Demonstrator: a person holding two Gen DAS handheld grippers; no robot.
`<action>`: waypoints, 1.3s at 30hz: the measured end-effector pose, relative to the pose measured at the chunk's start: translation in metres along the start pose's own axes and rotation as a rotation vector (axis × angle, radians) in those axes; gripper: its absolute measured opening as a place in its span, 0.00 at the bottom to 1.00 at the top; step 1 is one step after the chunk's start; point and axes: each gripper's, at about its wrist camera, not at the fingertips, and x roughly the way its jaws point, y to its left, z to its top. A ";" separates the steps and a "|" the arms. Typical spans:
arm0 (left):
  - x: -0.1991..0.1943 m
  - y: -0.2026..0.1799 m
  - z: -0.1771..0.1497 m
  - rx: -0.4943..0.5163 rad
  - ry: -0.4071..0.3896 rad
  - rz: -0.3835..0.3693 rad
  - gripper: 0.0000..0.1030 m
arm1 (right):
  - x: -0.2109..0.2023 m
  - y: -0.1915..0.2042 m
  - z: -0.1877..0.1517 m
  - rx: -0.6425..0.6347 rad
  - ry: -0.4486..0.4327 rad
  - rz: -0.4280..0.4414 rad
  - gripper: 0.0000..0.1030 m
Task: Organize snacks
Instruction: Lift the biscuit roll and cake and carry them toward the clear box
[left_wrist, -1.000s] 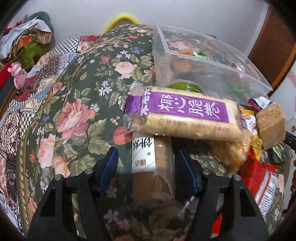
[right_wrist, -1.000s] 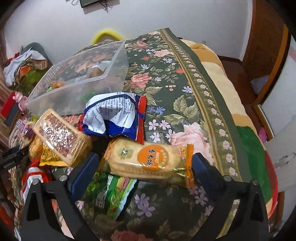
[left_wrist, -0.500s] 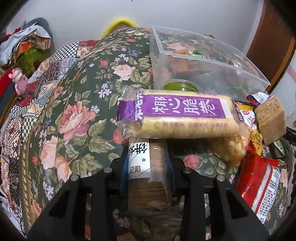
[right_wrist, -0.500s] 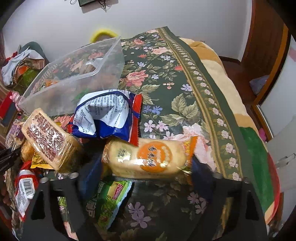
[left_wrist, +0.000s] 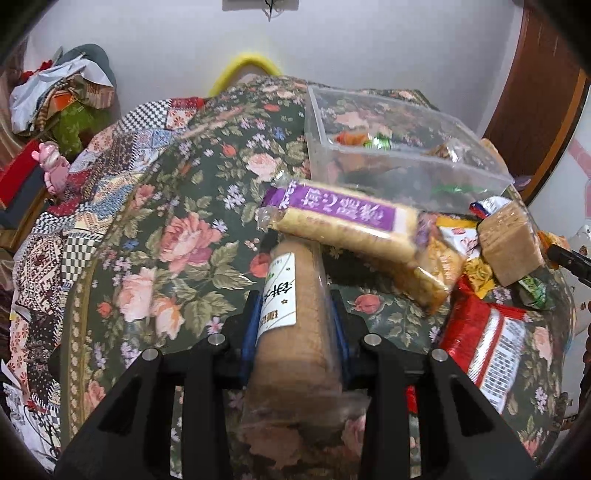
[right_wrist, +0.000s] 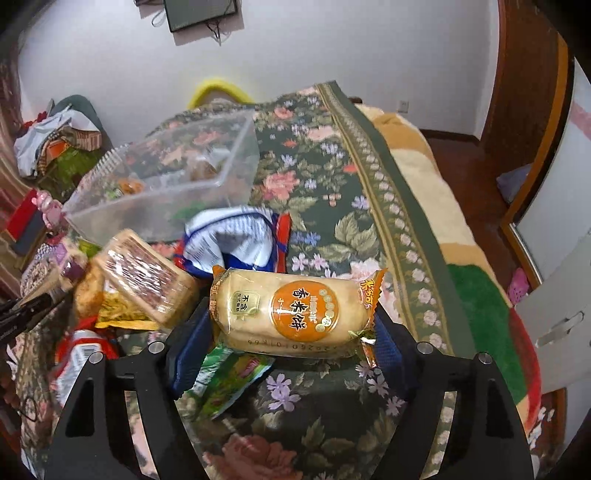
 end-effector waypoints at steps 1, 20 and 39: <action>-0.003 0.000 0.000 -0.002 -0.005 0.002 0.33 | -0.004 0.001 0.001 -0.002 -0.010 0.000 0.74; -0.016 0.005 -0.008 0.020 0.028 0.001 0.29 | -0.032 0.015 0.006 -0.020 -0.073 0.067 0.74; 0.014 0.006 -0.054 0.043 0.134 0.011 0.48 | -0.029 0.020 0.002 -0.023 -0.048 0.095 0.75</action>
